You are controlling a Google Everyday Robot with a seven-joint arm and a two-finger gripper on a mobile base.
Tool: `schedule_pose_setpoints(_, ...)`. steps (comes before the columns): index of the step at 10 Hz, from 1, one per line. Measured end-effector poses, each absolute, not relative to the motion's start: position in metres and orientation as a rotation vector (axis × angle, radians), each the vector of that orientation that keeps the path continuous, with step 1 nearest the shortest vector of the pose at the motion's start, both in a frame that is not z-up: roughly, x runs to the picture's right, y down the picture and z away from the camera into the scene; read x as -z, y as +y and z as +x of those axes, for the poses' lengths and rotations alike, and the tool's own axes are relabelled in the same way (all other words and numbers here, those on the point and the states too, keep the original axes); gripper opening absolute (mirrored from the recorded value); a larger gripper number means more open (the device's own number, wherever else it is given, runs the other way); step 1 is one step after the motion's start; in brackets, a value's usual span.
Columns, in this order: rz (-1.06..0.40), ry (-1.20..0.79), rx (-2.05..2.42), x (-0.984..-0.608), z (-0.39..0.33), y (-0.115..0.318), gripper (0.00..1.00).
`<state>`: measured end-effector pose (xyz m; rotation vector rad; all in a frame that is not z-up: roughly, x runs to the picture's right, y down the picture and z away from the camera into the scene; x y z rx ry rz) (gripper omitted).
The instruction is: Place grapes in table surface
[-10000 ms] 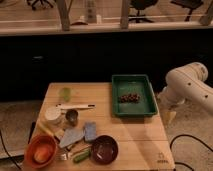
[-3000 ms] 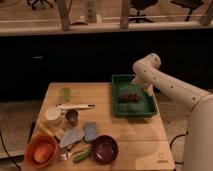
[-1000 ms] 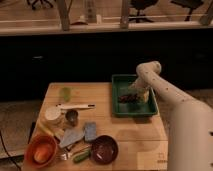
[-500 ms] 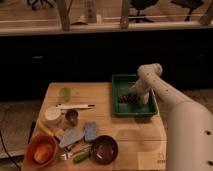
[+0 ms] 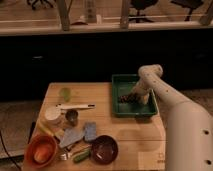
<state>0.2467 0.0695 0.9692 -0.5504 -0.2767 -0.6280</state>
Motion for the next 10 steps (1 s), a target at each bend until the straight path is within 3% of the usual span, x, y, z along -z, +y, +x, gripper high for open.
schedule_pose_setpoints(1, -0.552, -0.277, 0.625, -0.969, 0.249, 0.071, 0.49)
schedule_pose_setpoints(5, -0.555, -0.277, 0.627, -0.968, 0.249, 0.071, 0.09)
schedule_pose_setpoints(6, -0.556, -0.277, 0.626, -0.968, 0.249, 0.071, 0.03)
schedule_pose_setpoints(10, -0.526, -0.257, 0.645, -0.94, 0.255, 0.049, 0.02)
